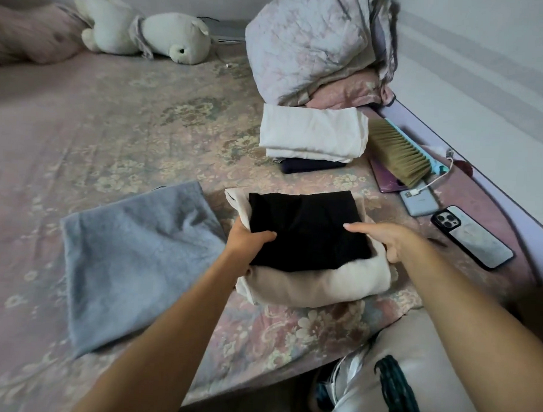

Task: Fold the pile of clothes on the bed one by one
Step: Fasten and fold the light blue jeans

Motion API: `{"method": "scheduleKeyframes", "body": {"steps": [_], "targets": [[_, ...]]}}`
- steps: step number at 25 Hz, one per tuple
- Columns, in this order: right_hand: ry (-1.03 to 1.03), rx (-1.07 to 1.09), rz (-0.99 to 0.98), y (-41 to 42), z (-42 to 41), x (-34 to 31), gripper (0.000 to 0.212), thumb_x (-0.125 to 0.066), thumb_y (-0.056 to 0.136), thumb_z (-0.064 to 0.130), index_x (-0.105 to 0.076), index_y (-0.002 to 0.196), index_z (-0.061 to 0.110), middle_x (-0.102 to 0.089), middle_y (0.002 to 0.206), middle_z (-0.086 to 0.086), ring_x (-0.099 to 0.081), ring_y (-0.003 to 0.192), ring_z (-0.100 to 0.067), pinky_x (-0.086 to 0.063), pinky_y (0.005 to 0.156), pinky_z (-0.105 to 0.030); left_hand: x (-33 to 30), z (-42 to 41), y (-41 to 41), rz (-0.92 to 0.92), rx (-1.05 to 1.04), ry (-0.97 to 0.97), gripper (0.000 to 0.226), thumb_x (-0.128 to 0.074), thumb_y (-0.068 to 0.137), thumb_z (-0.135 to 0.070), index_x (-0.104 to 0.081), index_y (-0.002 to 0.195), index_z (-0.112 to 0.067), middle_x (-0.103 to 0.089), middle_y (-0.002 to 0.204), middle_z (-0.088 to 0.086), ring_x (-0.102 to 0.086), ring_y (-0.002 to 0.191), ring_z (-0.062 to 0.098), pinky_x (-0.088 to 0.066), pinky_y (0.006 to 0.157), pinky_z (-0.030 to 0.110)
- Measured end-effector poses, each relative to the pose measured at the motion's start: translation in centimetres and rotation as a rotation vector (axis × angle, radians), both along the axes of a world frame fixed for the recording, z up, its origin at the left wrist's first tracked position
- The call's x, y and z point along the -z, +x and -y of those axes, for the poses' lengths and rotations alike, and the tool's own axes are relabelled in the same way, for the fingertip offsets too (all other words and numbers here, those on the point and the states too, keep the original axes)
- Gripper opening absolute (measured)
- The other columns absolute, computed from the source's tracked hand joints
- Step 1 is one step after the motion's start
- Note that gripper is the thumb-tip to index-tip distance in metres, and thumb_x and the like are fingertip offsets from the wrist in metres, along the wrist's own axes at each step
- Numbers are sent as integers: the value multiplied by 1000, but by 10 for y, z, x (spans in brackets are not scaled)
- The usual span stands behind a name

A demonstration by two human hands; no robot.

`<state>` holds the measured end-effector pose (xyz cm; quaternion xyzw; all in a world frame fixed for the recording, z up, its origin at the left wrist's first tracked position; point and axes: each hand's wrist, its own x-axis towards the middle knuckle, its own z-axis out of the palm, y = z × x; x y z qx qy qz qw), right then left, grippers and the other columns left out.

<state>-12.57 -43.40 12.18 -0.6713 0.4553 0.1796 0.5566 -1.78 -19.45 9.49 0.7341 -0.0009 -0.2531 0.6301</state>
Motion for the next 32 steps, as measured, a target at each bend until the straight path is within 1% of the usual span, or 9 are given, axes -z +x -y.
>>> {"method": "scheduleKeyframes", "body": {"steps": [3, 6, 10, 12, 16, 20, 25, 29, 32], "targets": [[-2, -20, 78, 13, 3, -9, 121, -89, 34, 57, -42, 140, 24, -43, 146, 0, -40, 134, -21, -26, 114, -45, -23, -16, 6, 51, 4, -84, 43, -73, 78, -2, -56, 112, -20, -65, 94, -7, -63, 86, 8, -48, 66, 15], [-20, -49, 266, 44, -29, -44, 88, -90, 41, 49, -58, 122, 31, -64, 122, 3, -60, 112, -19, -41, 104, -46, -61, -60, 29, 82, -38, -94, 42, -75, 76, -8, -58, 113, -18, -67, 100, -3, -63, 96, 15, -51, 82, 29], [-91, -143, 458, 111, -95, -77, 119, -88, 27, 62, -42, 134, 41, -58, 128, 10, -65, 106, -25, -42, 92, -66, -120, -148, 63, 166, -195, -44, 37, -76, 77, -12, -61, 111, -13, -67, 92, -2, -64, 83, 12, -52, 67, 24], [-124, -215, 478, 134, -149, -89, 118, -85, 36, 61, -36, 140, 36, -52, 134, 12, -65, 102, -23, -45, 94, -54, -126, -195, 73, 131, -293, -27, 29, -75, 77, -12, -62, 103, -13, -66, 86, -1, -64, 76, 11, -50, 59, 23], [-101, -356, 364, 134, -236, -30, 67, -73, 80, 30, -41, 136, 14, -48, 131, 5, -50, 119, -16, -38, 92, -24, -57, -266, 58, -64, -390, 142, 33, -76, 77, -10, -61, 107, -7, -67, 101, 13, -62, 80, 23, -51, 72, 33], [-99, -342, 225, 128, -251, 24, 90, -70, 82, 34, -15, 149, 7, -22, 155, -8, -30, 138, -26, -33, 102, -33, -9, -288, 41, -193, -325, 163, 42, -76, 78, -16, -58, 115, -5, -66, 101, 11, -62, 78, 19, -48, 61, 29], [-65, -302, 222, 137, -241, 31, 93, -74, 75, 43, -24, 147, 10, -35, 149, -6, -40, 131, -24, -41, 99, -38, -18, -287, 55, -252, -268, -4, 31, -70, 84, -24, -61, 111, -13, -70, 97, 10, -68, 85, 24, -54, 63, 31], [27, -349, 88, 144, -221, 31, 115, -75, 73, 50, 2, 152, 17, -11, 159, -3, -17, 144, -27, -21, 115, -48, -25, -271, 52, -11, -253, 34, 27, -64, 86, -2, -57, 107, -18, -67, 89, 3, -65, 80, 19, -53, 60, 27], [91, -320, 60, 145, -206, 33, 123, -83, 62, 48, -5, 152, 19, -15, 158, -4, -20, 143, -26, -20, 115, -50, -34, -269, 56, 232, -65, -2, 45, -62, 86, 4, -51, 113, -31, -65, 100, -6, -66, 89, 7, -55, 67, 20]]}}
